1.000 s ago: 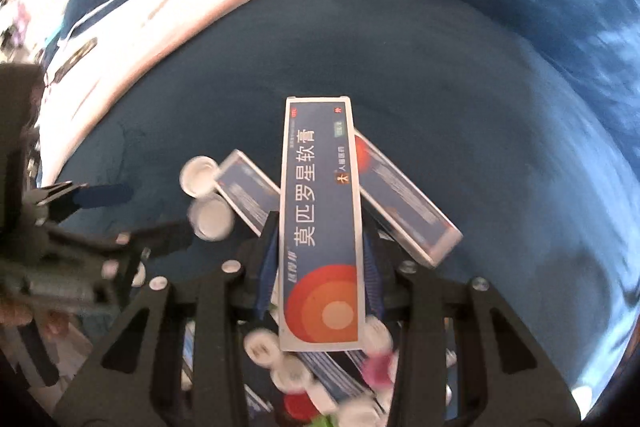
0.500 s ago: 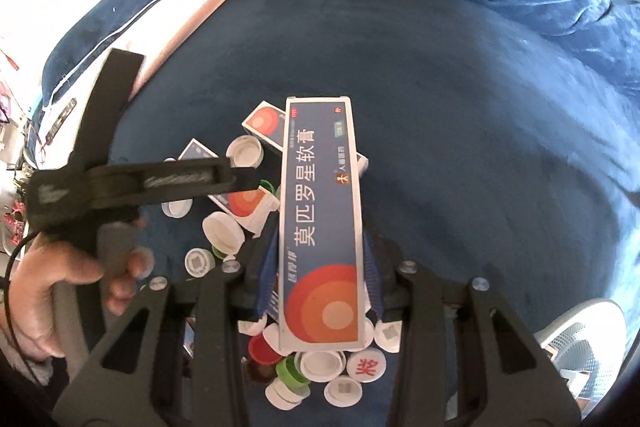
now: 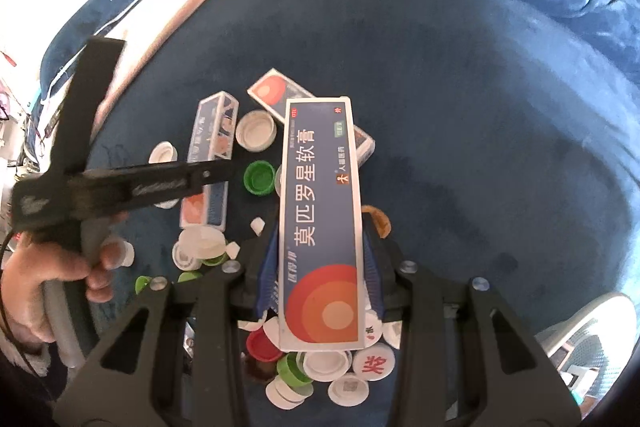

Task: Organize objects
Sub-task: 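Grasp a red-blue ointment box with right tool while left tool grasps another, then carry both held ointment boxes over the white mesh basket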

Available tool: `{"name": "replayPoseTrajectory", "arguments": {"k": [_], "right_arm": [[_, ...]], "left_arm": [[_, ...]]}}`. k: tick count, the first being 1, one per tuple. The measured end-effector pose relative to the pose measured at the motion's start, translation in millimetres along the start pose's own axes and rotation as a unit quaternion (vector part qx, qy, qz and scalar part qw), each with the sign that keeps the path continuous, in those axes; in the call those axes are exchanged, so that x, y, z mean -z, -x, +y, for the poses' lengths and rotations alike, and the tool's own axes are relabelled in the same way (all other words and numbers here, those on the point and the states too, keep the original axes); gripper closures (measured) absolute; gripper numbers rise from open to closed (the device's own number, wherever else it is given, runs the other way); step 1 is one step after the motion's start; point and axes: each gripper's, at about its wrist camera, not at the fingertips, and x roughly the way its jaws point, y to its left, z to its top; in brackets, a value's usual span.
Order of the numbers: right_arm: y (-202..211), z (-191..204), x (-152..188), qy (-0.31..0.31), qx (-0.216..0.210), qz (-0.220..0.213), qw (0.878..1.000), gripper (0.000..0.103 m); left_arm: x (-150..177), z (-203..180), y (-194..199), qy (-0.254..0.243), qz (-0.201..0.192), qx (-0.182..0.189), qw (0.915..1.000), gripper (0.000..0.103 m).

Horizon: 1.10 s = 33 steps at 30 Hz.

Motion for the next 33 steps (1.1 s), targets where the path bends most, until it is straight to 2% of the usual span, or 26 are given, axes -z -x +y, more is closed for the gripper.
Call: {"name": "replayPoseTrajectory", "arguments": {"k": [5, 9, 15, 19, 28, 33], "right_arm": [[-3.6, 3.1, 5.5, 0.005, 0.014, 0.011, 1.000, 0.065], [8.0, 4.3, 11.6, -0.006, 0.022, -0.003, 1.000, 0.065], [33.3, -1.8, 29.7, -0.038, 0.030, -0.032, 0.998, 0.065], [56.2, -13.0, 48.3, -0.071, 0.035, -0.054, 0.995, 0.065], [89.4, -36.3, 88.4, -0.121, 0.070, -0.075, 0.987, 0.065], [115.8, -58.3, 115.5, -0.165, 0.093, -0.102, 0.977, 0.065]], "left_arm": [[5.8, -11.6, 15.9, -0.037, -0.017, -0.005, 0.9992, 0.063], [4.7, -22.3, 34.2, -0.060, -0.043, -0.005, 0.9973, 0.063], [30.8, -28.4, 73.5, -0.092, -0.062, 0.018, 0.9937, 0.063], [48.0, -42.7, 87.5, -0.120, -0.056, 0.037, 0.9905, 0.063], [84.0, -80.5, 106.8, -0.173, -0.057, 0.051, 0.9819, 0.063], [96.6, -123.1, 103.6, -0.208, -0.051, 0.069, 0.9743, 0.063]]}}
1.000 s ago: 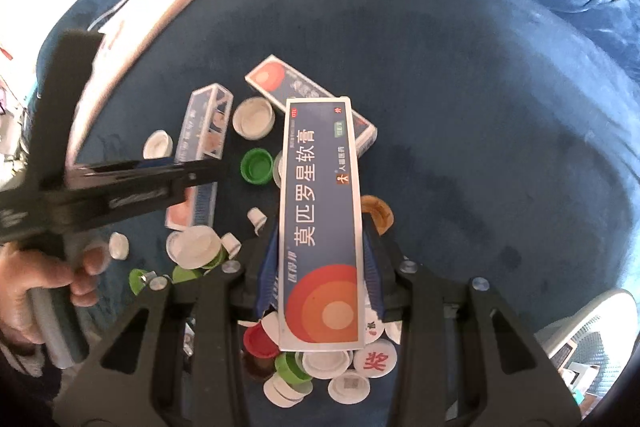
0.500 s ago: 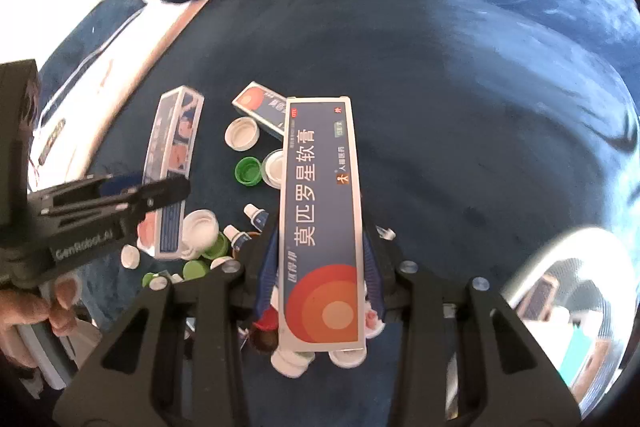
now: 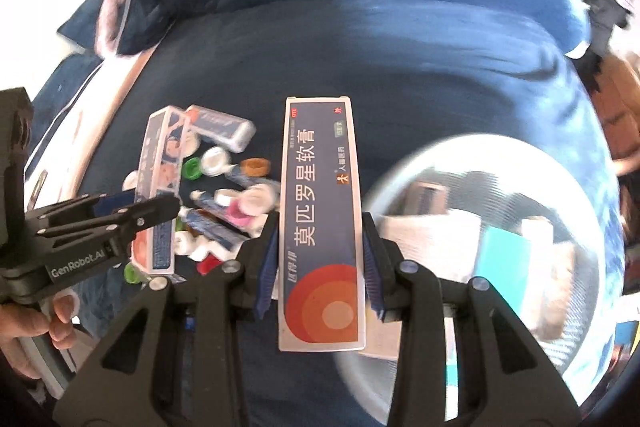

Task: Organize objects
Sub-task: 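Carry both held ointment boxes over the white mesh basket, then open both tools to drop the ointment boxes into the basket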

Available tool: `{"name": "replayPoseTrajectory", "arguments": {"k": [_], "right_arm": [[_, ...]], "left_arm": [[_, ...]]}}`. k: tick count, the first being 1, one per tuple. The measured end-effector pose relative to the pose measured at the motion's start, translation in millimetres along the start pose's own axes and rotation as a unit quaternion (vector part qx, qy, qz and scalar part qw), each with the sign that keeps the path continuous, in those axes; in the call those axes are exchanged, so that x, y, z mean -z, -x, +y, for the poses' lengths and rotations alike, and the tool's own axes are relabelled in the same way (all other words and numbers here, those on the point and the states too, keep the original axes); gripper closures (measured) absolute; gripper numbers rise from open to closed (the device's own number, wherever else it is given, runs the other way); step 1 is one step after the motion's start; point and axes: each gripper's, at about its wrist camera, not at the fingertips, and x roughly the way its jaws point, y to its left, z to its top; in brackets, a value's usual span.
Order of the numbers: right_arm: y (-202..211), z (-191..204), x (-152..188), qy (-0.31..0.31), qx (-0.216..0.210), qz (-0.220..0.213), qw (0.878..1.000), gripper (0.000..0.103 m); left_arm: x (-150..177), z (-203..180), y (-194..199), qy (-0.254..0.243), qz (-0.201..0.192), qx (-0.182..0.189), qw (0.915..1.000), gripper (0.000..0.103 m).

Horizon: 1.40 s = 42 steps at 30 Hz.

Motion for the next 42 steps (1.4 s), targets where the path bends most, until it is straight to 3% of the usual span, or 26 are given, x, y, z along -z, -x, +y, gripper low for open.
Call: {"name": "replayPoseTrajectory", "arguments": {"k": [10, 18, 23, 27, 29, 30, 31, 32, 34, 37, 42], "right_arm": [[37.6, -90.0, 37.8, -0.111, 0.067, -0.033, 0.991, 0.065], [58.5, -130.6, 62.4, -0.159, 0.099, -0.049, 0.981, 0.065], [65.1, -149.5, 72.0, -0.183, 0.104, -0.055, 0.976, 0.065], [66.9, -154.7, 73.8, -0.191, 0.099, -0.061, 0.975, 0.065], [63.8, -154.0, 73.0, -0.189, 0.092, -0.056, 0.976, 0.064], [61.2, -154.5, 72.3, -0.188, 0.088, -0.052, 0.977, 0.064], [57.2, -154.5, 71.5, -0.186, 0.082, -0.045, 0.978, 0.063], [54.4, -154.4, 71.3, -0.184, 0.082, -0.039, 0.979, 0.060], [55.1, -153.7, 70.9, -0.182, 0.096, -0.038, 0.978, 0.044], [62.4, -157.1, 72.5, -0.197, 0.100, -0.054, 0.974, 0.034], [57.8, -157.2, 71.8, -0.199, 0.109, -0.039, 0.973, 0.007]], "left_arm": [[7.4, -84.0, -16.0, -0.065, 0.023, 0.066, 0.9954, 0.063], [18.5, -144.6, -19.9, -0.107, 0.039, 0.120, 0.9862, 0.063], [21.0, -178.1, -32.3, -0.114, 0.058, 0.168, 0.9775, 0.063], [22.5, -188.2, -49.2, -0.079, 0.073, 0.217, 0.9703, 0.062], [24.0, -187.3, -53.8, -0.074, 0.077, 0.215, 0.9708, 0.049], [24.1, -185.1, -52.7, -0.073, 0.071, 0.206, 0.9733, 0.039], [22.9, -181.1, -50.4, -0.072, 0.062, 0.201, 0.9750, 0.020], [21.6, -178.2, -46.6, -0.069, 0.052, 0.200, 0.9760, 0.014], [18.1, -171.7, -37.5, -0.064, 0.038, 0.201, 0.9768, 0.011], [14.9, -163.4, -27.5, -0.064, 0.022, 0.184, 0.9807, 0.001], [14.1, -150.1, -20.6, -0.096, 0.005, 0.086, 0.9916, 0.001]]}}
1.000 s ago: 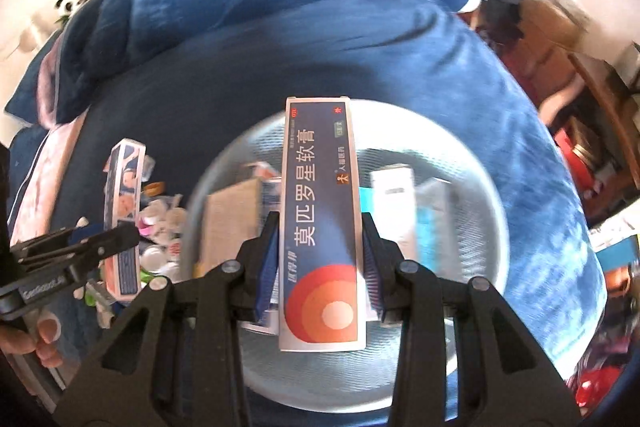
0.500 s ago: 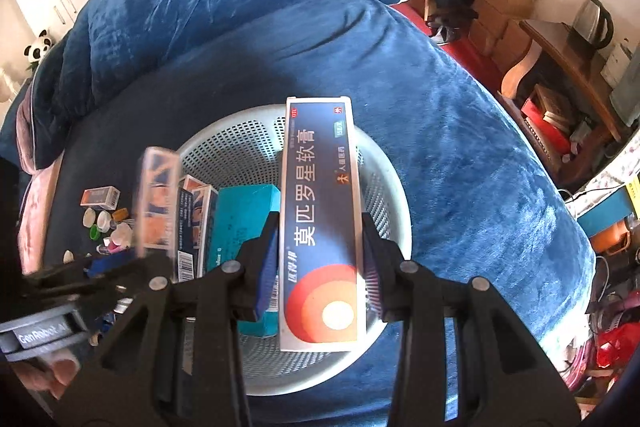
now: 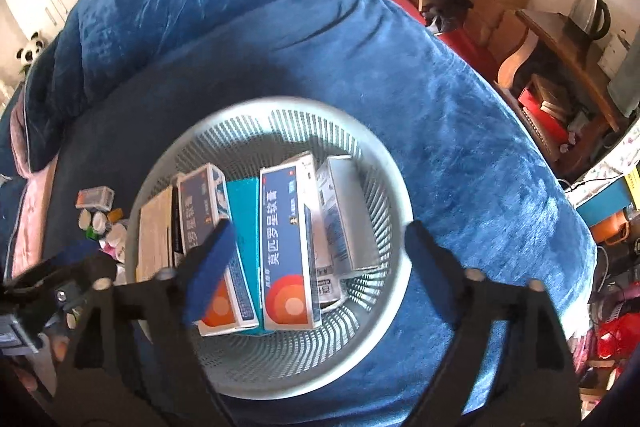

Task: Organize objects
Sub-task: 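Open both tools to drop the ointment boxes into the basket, then move both open tools from the basket back to the cap pile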

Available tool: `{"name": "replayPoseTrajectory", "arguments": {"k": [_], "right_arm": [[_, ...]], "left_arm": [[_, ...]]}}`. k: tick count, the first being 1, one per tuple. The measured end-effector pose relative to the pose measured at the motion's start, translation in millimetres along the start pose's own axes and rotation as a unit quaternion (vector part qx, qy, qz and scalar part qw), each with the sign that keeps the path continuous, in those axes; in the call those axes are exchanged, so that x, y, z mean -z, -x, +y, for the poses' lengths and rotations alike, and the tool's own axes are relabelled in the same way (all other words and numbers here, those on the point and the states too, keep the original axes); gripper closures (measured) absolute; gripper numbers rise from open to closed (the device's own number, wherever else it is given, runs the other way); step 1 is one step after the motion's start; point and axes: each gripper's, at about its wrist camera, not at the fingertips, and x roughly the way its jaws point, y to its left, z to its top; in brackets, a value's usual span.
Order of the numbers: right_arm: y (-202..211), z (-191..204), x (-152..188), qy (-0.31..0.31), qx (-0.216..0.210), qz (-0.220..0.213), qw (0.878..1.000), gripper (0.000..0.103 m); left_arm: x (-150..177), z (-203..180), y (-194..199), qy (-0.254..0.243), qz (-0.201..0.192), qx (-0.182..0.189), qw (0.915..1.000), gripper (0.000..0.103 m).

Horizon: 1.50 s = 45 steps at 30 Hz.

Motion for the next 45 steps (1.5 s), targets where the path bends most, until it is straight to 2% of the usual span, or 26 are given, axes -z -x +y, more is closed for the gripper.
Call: {"name": "replayPoseTrajectory", "arguments": {"k": [3, 9, 26, 45], "right_arm": [[-1.4, 7.0, 0.9, 0.015, 0.010, 0.005, 1.000, 0.000], [-1.9, 18.9, 3.9, 0.039, 0.012, 0.008, 0.999, 0.000], [-6.9, 35.6, 4.1, 0.061, 0.018, 0.019, 0.998, 0.000], [-8.1, 69.3, 1.3, 0.094, 0.015, 0.017, 0.995, 0.000]], "left_arm": [[2.7, 11.6, -0.5, 0.005, -0.001, -0.024, 0.9997, 0.001], [5.4, 25.1, 0.5, 0.006, -0.004, -0.052, 0.9986, 0.001], [6.9, 27.5, 5.9, 0.003, -0.005, -0.055, 0.9985, 0.001], [12.9, 61.4, 20.1, 0.017, -0.005, -0.081, 0.9966, 0.001]]}}
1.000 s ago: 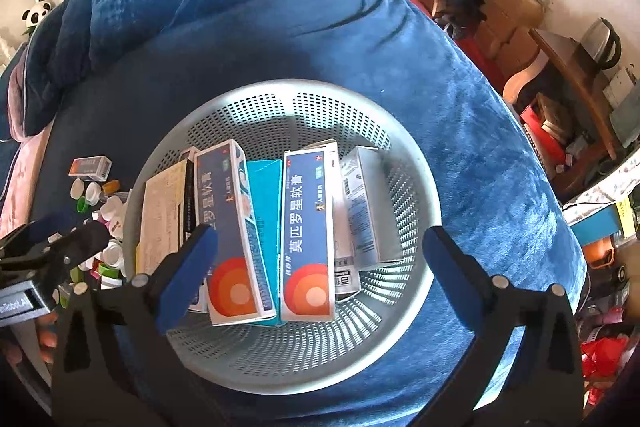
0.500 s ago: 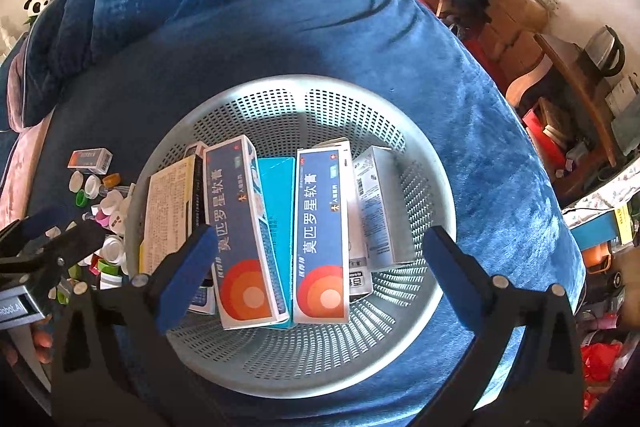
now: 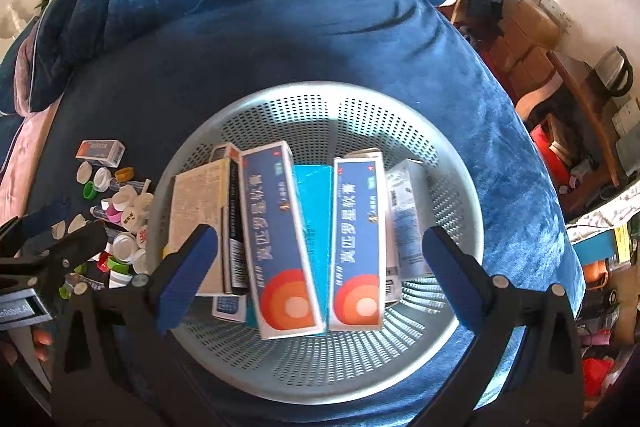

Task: Organize objects
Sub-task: 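Move both open tools from the basket back to the cap pile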

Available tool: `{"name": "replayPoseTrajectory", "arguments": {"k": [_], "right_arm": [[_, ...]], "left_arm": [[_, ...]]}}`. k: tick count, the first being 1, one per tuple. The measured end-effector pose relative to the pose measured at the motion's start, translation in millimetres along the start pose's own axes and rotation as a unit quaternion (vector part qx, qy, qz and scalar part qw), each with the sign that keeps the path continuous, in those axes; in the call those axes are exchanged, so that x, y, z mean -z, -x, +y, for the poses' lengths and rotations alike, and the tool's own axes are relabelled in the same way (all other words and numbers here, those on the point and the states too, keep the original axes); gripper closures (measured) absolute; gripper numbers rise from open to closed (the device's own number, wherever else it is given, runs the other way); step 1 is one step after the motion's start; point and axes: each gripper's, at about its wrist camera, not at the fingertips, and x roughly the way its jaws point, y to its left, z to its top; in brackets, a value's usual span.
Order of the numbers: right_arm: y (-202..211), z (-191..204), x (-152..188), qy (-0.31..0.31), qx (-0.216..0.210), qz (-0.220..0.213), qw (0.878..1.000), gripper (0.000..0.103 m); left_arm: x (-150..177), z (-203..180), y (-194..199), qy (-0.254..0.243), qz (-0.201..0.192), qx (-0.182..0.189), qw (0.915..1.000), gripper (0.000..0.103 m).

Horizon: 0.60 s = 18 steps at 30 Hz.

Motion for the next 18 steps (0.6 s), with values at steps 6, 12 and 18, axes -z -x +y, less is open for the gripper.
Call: {"name": "replayPoseTrajectory", "arguments": {"k": [6, 12, 18], "right_arm": [[-1.0, 14.1, -3.2, 0.013, -0.003, -0.001, 1.000, 0.000], [-1.6, 33.3, -7.3, 0.032, -0.009, -0.002, 0.999, 0.000], [-3.2, 53.3, -10.5, 0.054, -0.014, -0.001, 0.998, 0.000]], "left_arm": [[1.9, 18.0, 2.9, 0.009, -0.001, -0.013, 0.9999, 0.001], [3.9, 35.9, 6.9, 0.019, -0.002, -0.023, 0.9996, 0.001], [7.1, 57.2, 11.0, 0.031, -0.002, -0.031, 0.9990, 0.001]]}}
